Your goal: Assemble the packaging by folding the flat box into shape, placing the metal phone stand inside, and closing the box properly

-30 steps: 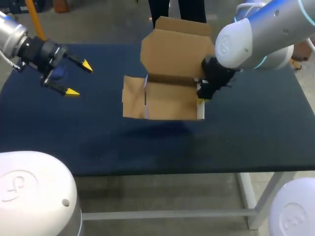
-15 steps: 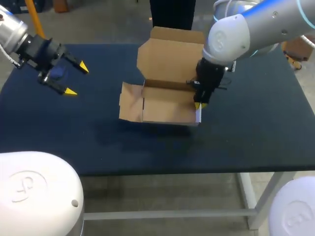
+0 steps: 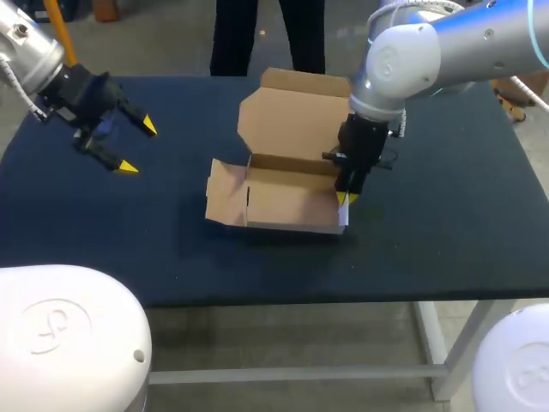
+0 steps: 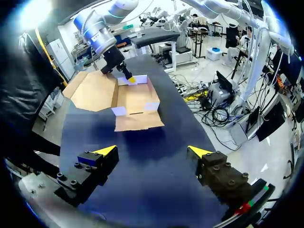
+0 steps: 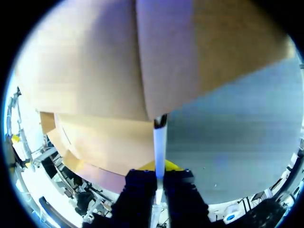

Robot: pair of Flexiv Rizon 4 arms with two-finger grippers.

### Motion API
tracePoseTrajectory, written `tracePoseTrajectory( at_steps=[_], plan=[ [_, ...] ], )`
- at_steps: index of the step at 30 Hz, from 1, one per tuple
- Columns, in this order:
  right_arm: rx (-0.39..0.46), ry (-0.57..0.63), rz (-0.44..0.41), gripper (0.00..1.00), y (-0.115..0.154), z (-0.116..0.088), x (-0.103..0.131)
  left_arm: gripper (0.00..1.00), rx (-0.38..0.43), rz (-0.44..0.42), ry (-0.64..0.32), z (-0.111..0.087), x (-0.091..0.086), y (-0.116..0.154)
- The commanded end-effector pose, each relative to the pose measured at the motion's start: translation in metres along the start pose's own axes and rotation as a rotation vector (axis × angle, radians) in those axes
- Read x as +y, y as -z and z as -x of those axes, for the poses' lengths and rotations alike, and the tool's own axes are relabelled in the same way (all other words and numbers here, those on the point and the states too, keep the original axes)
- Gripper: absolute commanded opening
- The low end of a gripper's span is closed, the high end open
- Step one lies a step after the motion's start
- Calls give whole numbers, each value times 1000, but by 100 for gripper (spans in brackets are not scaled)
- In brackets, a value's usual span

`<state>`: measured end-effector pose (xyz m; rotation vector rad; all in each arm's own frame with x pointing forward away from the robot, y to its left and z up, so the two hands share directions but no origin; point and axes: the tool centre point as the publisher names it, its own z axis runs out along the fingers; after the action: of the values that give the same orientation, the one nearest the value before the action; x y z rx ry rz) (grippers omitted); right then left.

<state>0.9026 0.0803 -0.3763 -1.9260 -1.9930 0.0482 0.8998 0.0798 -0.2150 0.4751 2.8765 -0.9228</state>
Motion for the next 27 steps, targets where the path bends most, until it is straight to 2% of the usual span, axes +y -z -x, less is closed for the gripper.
tracePoseTrajectory(
  at_steps=[1, 8, 15, 22, 27],
  plan=[
    [7, 24, -146, 0, 1, -2, 2, 100, 8, 48, 21, 0, -3, -1],
    [-8, 38, -183, 0, -4, -3, -3, 100, -36, 95, 63, 1, -2, -6],
    [-35, 29, -203, 0, -11, -1, -11, 100, -60, 93, 65, 2, -2, -10],
    [-54, -11, -250, 0, -18, 3, -17, 100, -47, 86, 61, 3, -4, -12],
    [-54, -11, -250, 0, -18, 3, -17, 100, -47, 86, 61, 3, -4, -12]
  ],
)
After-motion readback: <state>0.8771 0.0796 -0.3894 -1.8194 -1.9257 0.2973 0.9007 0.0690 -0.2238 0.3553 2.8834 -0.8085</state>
